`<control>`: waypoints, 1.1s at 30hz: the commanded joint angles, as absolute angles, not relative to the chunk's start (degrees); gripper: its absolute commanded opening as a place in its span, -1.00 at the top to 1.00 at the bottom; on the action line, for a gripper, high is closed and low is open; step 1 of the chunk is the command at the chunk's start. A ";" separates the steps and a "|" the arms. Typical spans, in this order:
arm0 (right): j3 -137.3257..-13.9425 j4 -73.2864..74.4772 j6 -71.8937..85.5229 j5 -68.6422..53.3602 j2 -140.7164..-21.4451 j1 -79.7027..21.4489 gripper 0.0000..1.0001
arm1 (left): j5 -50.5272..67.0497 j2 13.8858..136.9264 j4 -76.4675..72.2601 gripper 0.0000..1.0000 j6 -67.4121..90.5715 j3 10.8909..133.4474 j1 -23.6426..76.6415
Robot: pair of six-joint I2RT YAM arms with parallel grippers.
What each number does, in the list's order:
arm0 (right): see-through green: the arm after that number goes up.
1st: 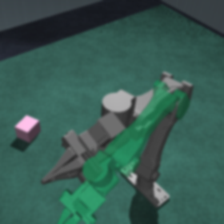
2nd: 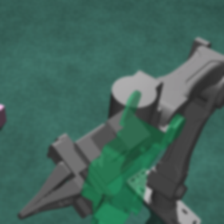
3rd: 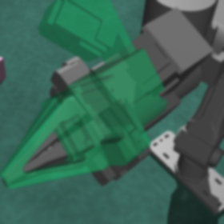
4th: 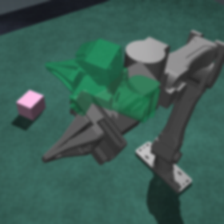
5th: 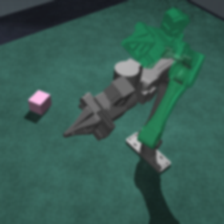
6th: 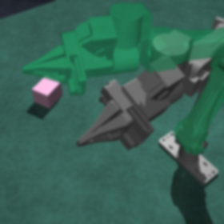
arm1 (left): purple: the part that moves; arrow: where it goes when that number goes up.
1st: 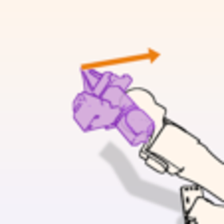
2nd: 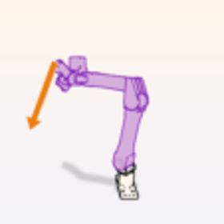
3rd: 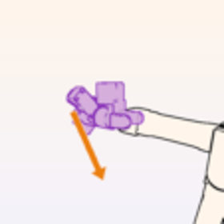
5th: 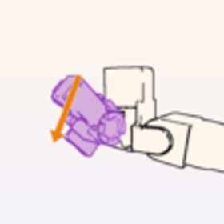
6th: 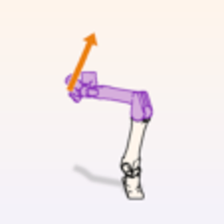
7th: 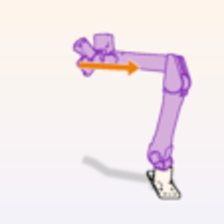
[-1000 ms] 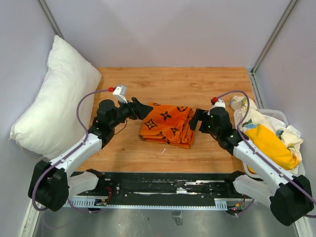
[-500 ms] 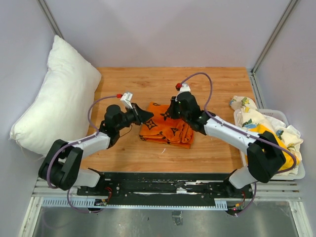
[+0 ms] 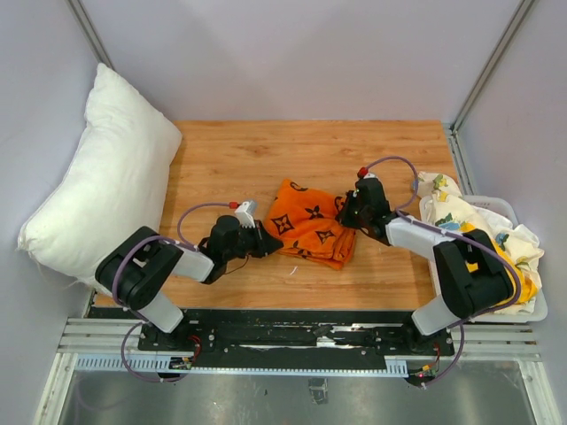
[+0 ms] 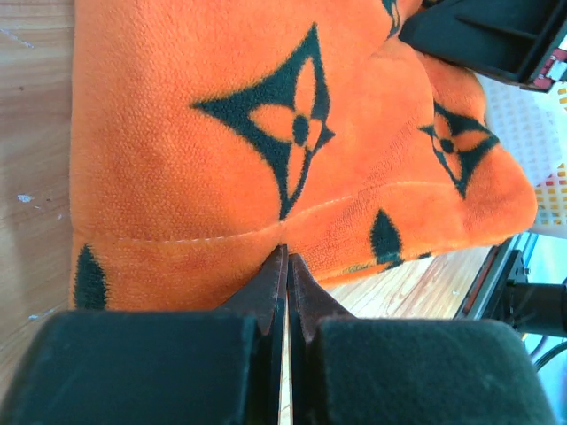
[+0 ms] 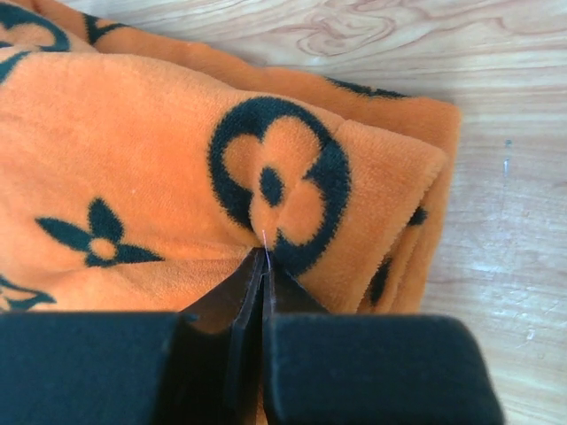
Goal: Remove the pillowcase from the pillow
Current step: Adjust the pillowcase at the center of the board.
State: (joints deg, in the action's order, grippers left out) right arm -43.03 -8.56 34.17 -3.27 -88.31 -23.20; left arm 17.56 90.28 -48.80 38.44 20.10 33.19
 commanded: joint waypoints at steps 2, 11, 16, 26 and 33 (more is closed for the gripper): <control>-41.03 -8.25 34.26 -4.81 -85.67 -22.68 0.96 | 15.82 89.53 -50.39 0.99 37.64 19.86 33.23; -45.33 -5.14 32.52 -5.55 -78.36 -22.91 0.76 | 17.45 75.47 -31.06 0.67 26.83 33.19 33.22; -47.95 -4.89 32.28 -4.98 -75.91 -24.68 0.45 | 18.89 75.92 -29.13 0.40 26.79 40.04 29.98; -54.99 -10.01 35.95 -10.01 -84.10 -26.63 0.85 | 27.92 92.45 -37.72 0.93 32.43 50.61 24.71; -56.13 -13.61 39.76 -14.77 -91.94 -26.02 0.99 | 30.39 101.65 -46.12 0.94 36.80 51.82 24.70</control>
